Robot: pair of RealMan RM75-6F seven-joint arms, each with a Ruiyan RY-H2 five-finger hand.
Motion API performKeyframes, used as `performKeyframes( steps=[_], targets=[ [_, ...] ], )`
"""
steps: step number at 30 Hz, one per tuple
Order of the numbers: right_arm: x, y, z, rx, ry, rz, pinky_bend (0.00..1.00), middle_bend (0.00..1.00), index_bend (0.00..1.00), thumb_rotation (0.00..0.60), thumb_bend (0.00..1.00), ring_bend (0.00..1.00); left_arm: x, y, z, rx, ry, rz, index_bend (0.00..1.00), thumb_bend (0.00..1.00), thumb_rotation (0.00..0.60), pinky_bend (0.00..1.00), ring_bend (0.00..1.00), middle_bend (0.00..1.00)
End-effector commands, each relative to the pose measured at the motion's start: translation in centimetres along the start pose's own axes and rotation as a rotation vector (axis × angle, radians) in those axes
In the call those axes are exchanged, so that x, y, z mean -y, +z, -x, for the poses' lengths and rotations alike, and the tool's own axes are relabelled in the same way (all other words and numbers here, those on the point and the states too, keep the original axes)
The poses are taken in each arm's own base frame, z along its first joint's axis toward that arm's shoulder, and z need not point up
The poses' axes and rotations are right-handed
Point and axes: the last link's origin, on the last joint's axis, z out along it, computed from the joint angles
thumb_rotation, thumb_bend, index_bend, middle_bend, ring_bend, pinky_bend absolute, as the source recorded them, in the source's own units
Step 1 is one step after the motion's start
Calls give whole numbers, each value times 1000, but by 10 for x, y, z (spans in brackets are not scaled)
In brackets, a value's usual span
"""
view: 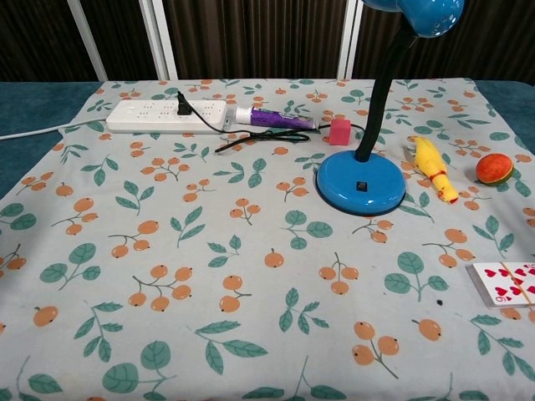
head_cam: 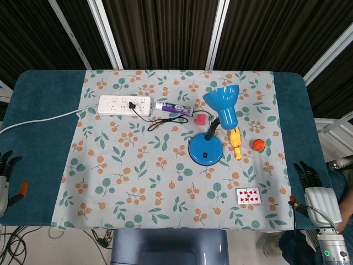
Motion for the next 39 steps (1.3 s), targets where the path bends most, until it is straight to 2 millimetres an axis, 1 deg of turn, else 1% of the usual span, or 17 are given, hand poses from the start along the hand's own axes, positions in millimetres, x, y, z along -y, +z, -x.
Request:
performKeyframes(
  steps=[1,7,9,14,15,16,19,20,21,23,25,28,30,34,37,39],
  targets=[
    [0,0,1,4,2,0,1000,79,24,600,351,114,0,0,0,0,0,0,189,396,600,69,1,58],
    [0,0,1,8,5,-2,1000,80,24,600,351,116,0,0,0,0,1,-1,189,396,600,69,1,58],
    [1,0,2,13,9,-4,1000,80,25,600,350,130,0,0,0,1,0,-1,189,396,600,69,1,58],
    [3,0,4,36,27,-18,1000,91,24,600,351,222,-1,0,0,-1,-4,-4,189,396,600,69,1,58],
    [5,0,5,47,37,-28,1000,112,24,600,354,256,-1,0,0,-3,-3,-5,189,396,600,69,1,58],
    [7,1,6,55,47,-35,1000,148,24,600,382,296,-1,0,0,-3,-3,-5,189,396,600,69,1,58],
    [16,12,10,95,74,-78,1000,263,24,600,497,410,-1,0,0,1,-6,-10,188,396,600,68,1,58],
    [21,19,12,115,78,-100,1000,309,24,600,513,454,-1,0,0,2,-7,-10,188,396,600,68,1,58],
    [26,25,14,139,83,-120,1000,340,24,600,517,483,-1,0,0,2,-7,-9,188,396,600,69,1,58],
    [37,39,18,188,91,-165,1000,436,25,600,518,573,-1,0,0,3,-8,-9,188,396,600,69,1,58],
    [49,51,23,233,93,-198,1000,500,26,600,519,635,-1,0,0,2,-8,-9,188,396,600,69,1,58],
    [70,70,33,303,70,-255,1000,569,28,600,521,699,0,0,0,4,-11,-10,188,396,600,68,1,58],
    [80,77,39,338,57,-274,1000,599,28,600,523,723,0,0,0,6,-11,-10,188,396,600,68,1,58],
    [106,93,54,394,22,-324,1000,651,28,600,535,752,0,0,0,8,-14,-12,188,396,600,69,1,58],
    [127,102,62,417,18,-348,1000,665,26,600,538,761,0,1,0,10,-16,-14,189,395,600,69,1,58],
    [137,108,65,427,24,-350,1000,669,23,600,539,764,0,1,0,10,-17,-16,188,396,600,69,1,58]
  ],
)
